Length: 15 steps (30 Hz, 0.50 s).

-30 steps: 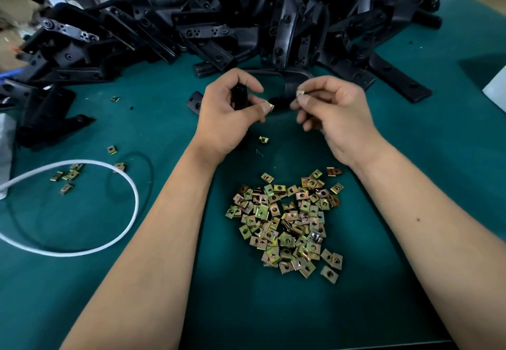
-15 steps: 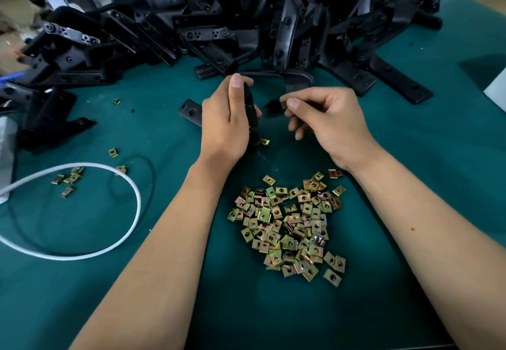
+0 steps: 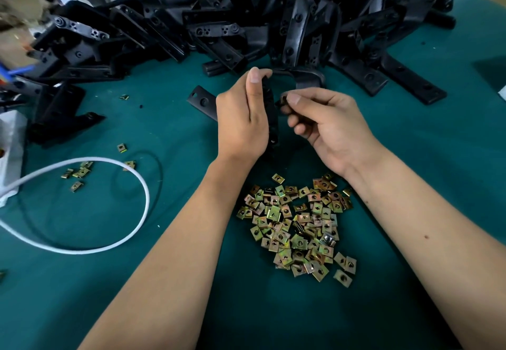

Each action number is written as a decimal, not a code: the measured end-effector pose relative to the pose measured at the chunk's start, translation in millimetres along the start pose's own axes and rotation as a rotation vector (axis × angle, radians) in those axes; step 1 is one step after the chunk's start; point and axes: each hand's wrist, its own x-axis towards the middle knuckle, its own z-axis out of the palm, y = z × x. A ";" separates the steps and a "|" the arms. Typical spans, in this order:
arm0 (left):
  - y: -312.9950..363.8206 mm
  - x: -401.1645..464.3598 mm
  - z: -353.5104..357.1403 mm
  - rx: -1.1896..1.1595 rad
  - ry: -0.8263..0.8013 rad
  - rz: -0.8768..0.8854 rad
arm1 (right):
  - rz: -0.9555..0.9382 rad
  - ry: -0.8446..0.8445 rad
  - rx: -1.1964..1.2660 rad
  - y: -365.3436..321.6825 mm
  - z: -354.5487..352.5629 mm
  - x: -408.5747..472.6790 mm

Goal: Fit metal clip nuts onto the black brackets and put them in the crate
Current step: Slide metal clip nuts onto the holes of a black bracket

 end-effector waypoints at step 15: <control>3.2 -1.1 0.2 -0.017 -0.003 -0.020 | 0.050 0.056 -0.101 -1.6 3.5 -2.2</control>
